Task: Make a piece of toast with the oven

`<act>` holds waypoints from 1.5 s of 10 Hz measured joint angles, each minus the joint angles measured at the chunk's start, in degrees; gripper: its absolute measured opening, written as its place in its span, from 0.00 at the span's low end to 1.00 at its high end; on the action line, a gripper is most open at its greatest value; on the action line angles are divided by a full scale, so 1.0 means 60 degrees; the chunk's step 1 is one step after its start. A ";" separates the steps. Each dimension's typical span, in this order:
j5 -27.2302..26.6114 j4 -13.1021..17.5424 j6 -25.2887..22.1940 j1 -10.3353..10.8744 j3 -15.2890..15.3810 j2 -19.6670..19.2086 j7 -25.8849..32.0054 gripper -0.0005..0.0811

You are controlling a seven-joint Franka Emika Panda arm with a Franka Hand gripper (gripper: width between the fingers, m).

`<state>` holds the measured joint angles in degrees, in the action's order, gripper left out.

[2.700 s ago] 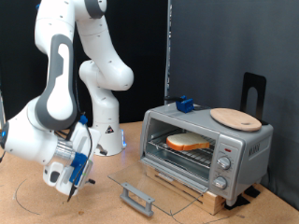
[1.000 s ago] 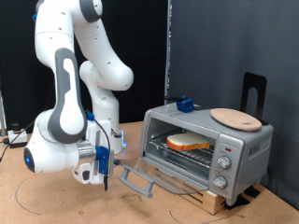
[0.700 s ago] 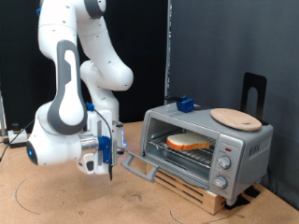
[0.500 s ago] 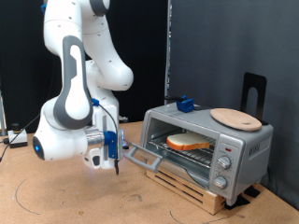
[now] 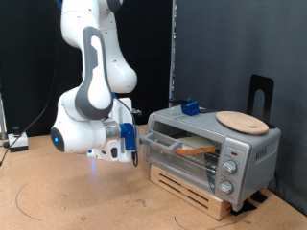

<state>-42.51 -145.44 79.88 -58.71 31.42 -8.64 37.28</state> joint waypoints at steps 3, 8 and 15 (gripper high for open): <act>-0.0713 -0.0924 0.0006 0.0131 0.0390 0.1068 0.0000 1.00; -0.1321 -0.1504 0.0825 -0.0131 0.0199 0.2548 -0.0590 1.00; -0.0483 -0.0494 0.1951 -0.0809 -0.0429 0.1590 -0.1259 1.00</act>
<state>-45.41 -148.41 91.59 -63.56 28.85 0.89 29.72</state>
